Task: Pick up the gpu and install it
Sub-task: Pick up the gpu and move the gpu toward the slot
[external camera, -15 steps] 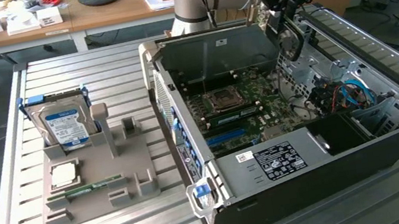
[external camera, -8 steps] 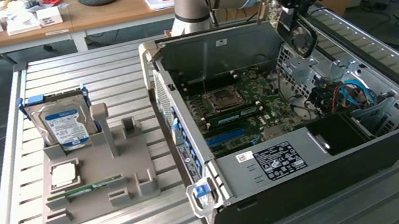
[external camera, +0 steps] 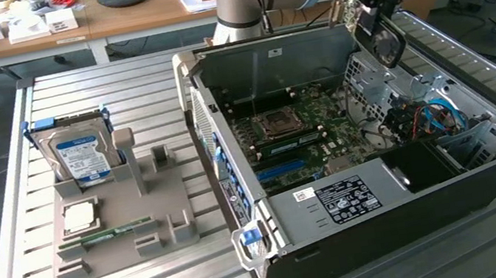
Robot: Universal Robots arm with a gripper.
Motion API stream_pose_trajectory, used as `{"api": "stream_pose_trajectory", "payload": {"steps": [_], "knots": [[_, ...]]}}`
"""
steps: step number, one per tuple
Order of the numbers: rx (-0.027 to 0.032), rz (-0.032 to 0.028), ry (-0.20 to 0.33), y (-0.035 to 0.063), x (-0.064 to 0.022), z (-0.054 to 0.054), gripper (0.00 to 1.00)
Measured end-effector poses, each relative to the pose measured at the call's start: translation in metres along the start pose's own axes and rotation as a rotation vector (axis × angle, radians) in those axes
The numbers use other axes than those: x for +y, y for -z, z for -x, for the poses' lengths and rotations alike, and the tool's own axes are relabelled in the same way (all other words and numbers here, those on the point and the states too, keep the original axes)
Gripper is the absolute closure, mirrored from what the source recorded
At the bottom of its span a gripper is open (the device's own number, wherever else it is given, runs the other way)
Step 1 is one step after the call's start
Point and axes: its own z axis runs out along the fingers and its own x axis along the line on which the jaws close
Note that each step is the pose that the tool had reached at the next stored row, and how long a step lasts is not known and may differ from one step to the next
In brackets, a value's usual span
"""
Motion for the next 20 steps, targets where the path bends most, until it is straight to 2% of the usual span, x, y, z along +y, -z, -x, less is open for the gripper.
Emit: {"api": "stream_pose_trajectory", "payload": {"steps": [6,13,20], "knots": [[0.0001,-0.0001,0.000,-0.0003,0.0009,0.011,0.73],[0.0000,-0.0001,0.000,-0.0024,0.0008,0.012,0.73],[0.0000,-0.0001,0.000,-0.0090,0.0003,0.012,0.73]]}}
